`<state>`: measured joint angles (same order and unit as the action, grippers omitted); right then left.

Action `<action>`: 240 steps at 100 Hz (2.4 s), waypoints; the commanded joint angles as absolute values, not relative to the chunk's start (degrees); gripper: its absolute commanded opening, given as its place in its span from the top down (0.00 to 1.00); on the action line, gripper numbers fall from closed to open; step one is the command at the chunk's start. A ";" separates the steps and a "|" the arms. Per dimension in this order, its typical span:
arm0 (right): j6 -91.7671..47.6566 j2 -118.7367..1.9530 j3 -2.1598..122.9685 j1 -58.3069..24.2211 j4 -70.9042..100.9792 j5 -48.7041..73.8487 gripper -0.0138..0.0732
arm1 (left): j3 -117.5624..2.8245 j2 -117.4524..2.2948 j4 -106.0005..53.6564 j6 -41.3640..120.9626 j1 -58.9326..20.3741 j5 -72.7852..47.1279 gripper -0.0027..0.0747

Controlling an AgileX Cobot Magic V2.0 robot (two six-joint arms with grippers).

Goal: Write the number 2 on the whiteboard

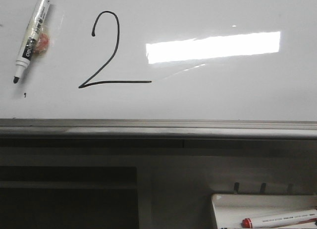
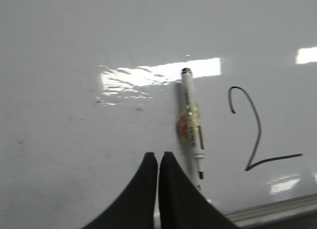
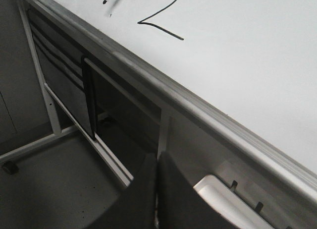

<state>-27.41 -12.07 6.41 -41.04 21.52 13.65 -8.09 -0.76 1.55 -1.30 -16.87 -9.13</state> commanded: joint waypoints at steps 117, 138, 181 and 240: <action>-27.31 -12.40 7.87 -40.75 21.61 9.47 0.91 | 0.65 1.74 3.48 -1.44 -0.21 -15.08 0.99; -27.31 -12.40 7.87 -40.75 21.61 9.47 0.91 | 0.65 1.74 3.48 -1.44 -0.21 -15.08 0.99; 3.27 -12.40 9.78 -36.04 -7.27 6.07 0.91 | 0.65 1.74 3.48 -1.44 -0.21 -15.08 0.99; 3.82 -11.20 6.91 1.44 -8.80 4.79 0.91 | 0.65 1.74 3.48 -1.44 -0.21 -15.08 0.99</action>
<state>3.70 -11.76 6.97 -0.99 -8.23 9.63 0.04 0.23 3.42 -1.18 -0.31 -18.75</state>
